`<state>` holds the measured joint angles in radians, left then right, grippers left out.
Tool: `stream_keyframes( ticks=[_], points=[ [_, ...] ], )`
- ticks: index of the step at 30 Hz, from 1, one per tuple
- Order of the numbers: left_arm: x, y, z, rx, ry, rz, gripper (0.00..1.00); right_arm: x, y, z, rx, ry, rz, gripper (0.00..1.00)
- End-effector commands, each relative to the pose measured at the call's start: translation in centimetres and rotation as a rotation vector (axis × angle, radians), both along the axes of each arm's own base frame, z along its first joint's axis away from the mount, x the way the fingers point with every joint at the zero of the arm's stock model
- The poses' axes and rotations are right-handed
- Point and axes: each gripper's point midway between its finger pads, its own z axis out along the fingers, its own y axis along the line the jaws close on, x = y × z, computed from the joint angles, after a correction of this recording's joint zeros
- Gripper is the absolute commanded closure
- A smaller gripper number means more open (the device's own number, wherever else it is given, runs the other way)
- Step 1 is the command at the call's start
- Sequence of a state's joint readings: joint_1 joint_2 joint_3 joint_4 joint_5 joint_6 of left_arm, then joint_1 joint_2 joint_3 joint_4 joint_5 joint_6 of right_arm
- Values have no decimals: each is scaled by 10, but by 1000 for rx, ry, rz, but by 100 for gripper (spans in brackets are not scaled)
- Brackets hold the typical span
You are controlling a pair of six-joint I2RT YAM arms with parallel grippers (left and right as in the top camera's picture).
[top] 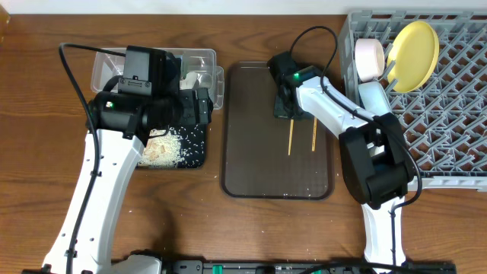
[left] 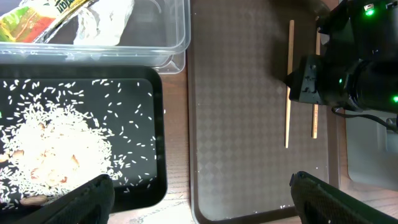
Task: Sort waste into correct bins and load items into the dishwasher rack
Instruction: 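Carry chopstick with right gripper and drop it into rack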
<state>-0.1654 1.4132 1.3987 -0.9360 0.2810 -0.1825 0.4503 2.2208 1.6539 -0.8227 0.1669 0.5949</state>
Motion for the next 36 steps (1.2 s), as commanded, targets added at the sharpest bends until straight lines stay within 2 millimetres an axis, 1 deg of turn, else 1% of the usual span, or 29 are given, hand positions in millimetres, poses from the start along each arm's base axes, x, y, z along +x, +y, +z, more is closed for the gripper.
stream_keyframes(
  ticks=[1,3,6,10,12,15,16,18,21,23,26,29,32,36],
  points=[
    [2,3,0,16,-3,2,7,-5,4,-7,-16,22,37,99],
    [2,3,0,16,-3,2,7,-3,2,7,-13,6,56,99],
    [2,3,0,16,-3,2,7,1,0,39,-2,-39,86,99],
    [2,3,0,16,-3,2,7,1,-12,100,20,-129,108,99],
    [2,3,0,16,-3,2,7,-3,-22,135,26,-181,131,99],
    [2,3,0,16,-3,2,7,-11,-40,179,1,-247,219,99],
    [2,3,0,16,-3,2,7,-17,-51,196,-22,-267,261,99],
    [2,3,0,16,-3,2,7,-24,-76,218,-77,-294,263,99],
    [2,3,0,16,-3,2,7,-39,-133,245,-201,-307,187,99],
    [2,3,0,16,-3,2,7,-48,-162,252,-263,-281,189,99],
    [2,3,0,16,-3,2,7,-56,-196,248,-307,-216,190,99],
    [2,3,0,16,-3,2,7,-62,-226,234,-327,-147,163,99],
    [2,3,0,16,-3,2,7,-65,-254,213,-345,-76,141,99],
    [2,3,0,16,-3,2,7,-66,-282,190,-341,-24,79,99]
  ],
)
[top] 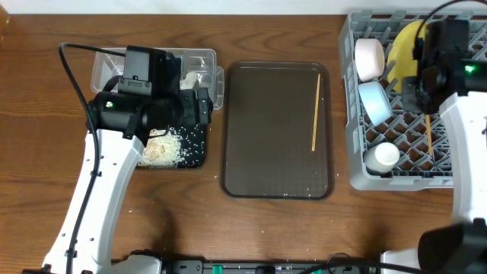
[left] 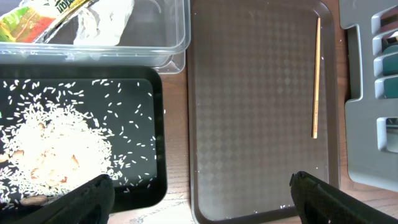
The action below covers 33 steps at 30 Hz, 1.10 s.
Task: Sort waste into correct bins and load items into the dishwasher rack
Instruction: 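Carry chopstick with right gripper and drop it into rack, then return right gripper to tray and grasp second wooden chopstick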
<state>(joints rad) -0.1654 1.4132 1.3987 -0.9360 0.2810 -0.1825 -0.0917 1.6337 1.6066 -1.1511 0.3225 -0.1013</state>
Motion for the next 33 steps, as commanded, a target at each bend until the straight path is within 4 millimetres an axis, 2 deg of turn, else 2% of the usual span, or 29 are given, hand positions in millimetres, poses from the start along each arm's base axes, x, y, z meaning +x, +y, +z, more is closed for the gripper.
stream_keyframes(
  ticks=[1,7,12,14,15,19,24,26,29,33],
  points=[
    [2,3,0,16,-3,2,7,-5,-22,-25,-23,80,-9,99],
    [2,3,0,16,-3,2,7,-13,-23,-74,22,201,-17,99],
    [2,3,0,16,-3,2,7,-17,-22,-96,32,250,-15,98],
    [2,3,0,16,-3,2,7,-16,-20,-97,45,244,-12,87],
    [2,3,0,16,-3,2,7,-14,-18,-97,58,235,-9,74],
    [2,3,0,16,-3,2,7,-9,-16,-95,76,208,-23,59],
    [2,3,0,16,-3,2,7,2,-1,-86,165,160,9,57],
    [2,3,0,16,-3,2,7,11,15,-77,247,125,43,57],
    [2,3,0,16,-3,2,7,30,54,-50,429,41,135,59],
    [2,3,0,16,-3,2,7,44,92,-18,602,-45,241,50]
  ],
)
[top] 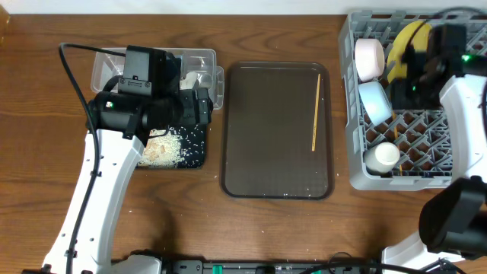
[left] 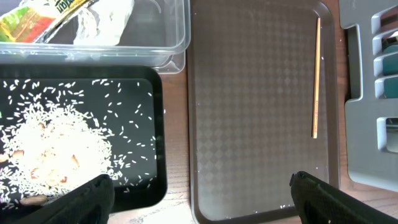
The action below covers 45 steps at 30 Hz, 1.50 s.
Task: Sort waste into correct bins and load items into the dishwasher rack
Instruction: 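Return right gripper to tray and grasp second wooden chopstick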
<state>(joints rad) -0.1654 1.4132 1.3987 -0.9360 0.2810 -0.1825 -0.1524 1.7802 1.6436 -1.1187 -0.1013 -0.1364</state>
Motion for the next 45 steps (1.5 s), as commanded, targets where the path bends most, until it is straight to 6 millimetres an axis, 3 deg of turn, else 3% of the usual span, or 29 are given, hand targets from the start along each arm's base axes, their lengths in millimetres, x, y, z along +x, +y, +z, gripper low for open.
stream_keyframes(
  ticks=[1,6,10,13,16,22,25,35,45],
  points=[
    [2,3,0,16,-3,2,7,13,55,34,253,-100,117,48],
    [2,3,0,16,-3,2,7,19,91,44,388,-127,153,46],
    [2,3,0,16,-3,2,7,23,123,37,305,-117,170,46],
    [2,3,0,16,-3,2,7,26,141,20,169,-94,114,53],
    [2,3,0,16,-3,2,7,24,153,-1,69,-49,55,54],
    [2,3,0,16,-3,2,7,12,180,-57,25,103,61,60],
    [2,3,0,16,-3,2,7,3,180,-79,11,185,29,67],
    [2,3,0,16,-3,2,7,-17,171,-133,-48,367,-37,67],
    [2,3,0,16,-3,2,7,-24,165,-150,-83,412,-64,70]
  ],
)
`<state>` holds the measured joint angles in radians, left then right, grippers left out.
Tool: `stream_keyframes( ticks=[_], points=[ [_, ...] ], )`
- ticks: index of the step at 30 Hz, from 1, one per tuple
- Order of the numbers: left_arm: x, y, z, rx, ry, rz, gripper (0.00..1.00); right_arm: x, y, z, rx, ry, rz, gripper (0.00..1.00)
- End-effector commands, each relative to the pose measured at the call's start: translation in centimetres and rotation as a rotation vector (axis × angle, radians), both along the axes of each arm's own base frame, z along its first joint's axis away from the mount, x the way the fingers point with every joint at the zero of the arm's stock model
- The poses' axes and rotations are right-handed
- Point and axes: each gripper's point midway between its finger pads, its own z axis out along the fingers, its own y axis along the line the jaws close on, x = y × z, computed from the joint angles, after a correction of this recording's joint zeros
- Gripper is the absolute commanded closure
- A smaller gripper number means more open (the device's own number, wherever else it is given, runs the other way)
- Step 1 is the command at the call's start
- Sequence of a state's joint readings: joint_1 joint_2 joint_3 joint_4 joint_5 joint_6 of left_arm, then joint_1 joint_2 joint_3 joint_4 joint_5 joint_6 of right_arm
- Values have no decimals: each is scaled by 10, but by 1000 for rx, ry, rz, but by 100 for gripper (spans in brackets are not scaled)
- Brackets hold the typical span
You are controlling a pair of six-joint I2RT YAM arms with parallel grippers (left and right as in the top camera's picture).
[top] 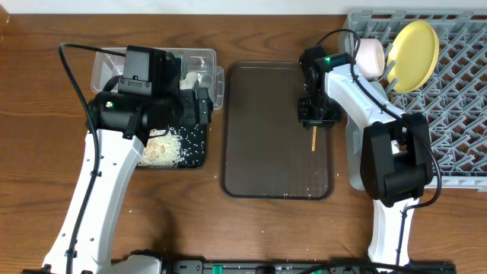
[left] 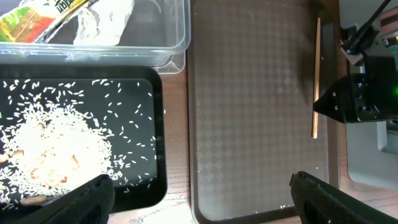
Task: Sort waste into correct bins and load items into the dishwasher rack
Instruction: 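Return right gripper to tray and grasp second wooden chopstick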
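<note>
One wooden chopstick (left: 317,62) lies along the right side of the brown tray (top: 266,129). My right gripper (top: 313,118) is down on its lower half, so only the chopstick's end (top: 313,142) shows below it in the overhead view. The gripper's black body hides its fingers. My left gripper (left: 199,202) hangs open over the black tray of rice (left: 62,137) and the brown tray's left edge, holding nothing. The grey dishwasher rack (top: 456,114) stands at the right.
A clear bin (left: 168,25) holding wrappers sits behind the black rice tray. The rack holds a yellow plate (top: 413,44) and a pink cup (top: 370,55). A few rice grains lie on the brown tray's near edge.
My right gripper was over the rack near the yellow plate; now it is down on the chopstick on the brown tray. The chopstick lies where it did. The left arm has not moved.
Two chopsticks lay on the brown tray, with my right gripper at the left one. Then only one remained there and the right gripper was over the rack, a chopstick showing in it. It stayed over the rack, and now is at the remaining chopstick.
</note>
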<state>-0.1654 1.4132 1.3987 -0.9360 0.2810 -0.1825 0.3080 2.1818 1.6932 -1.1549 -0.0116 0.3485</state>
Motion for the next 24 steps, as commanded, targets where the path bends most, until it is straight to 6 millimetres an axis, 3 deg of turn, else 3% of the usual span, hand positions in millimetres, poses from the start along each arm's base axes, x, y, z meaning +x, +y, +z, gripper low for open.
stream_keyframes(
  ticks=[1,11,18,24],
  points=[
    [2,3,0,16,-3,2,7,-4,-4,-8,-39,14,-24,71],
    [2,3,0,16,-3,2,7,-16,-10,-25,-62,40,-36,78],
    [2,3,0,16,-3,2,7,-18,-9,-32,-55,37,-37,99],
    [2,3,0,16,-3,2,7,-16,-8,-32,-45,26,-37,99]
  ],
)
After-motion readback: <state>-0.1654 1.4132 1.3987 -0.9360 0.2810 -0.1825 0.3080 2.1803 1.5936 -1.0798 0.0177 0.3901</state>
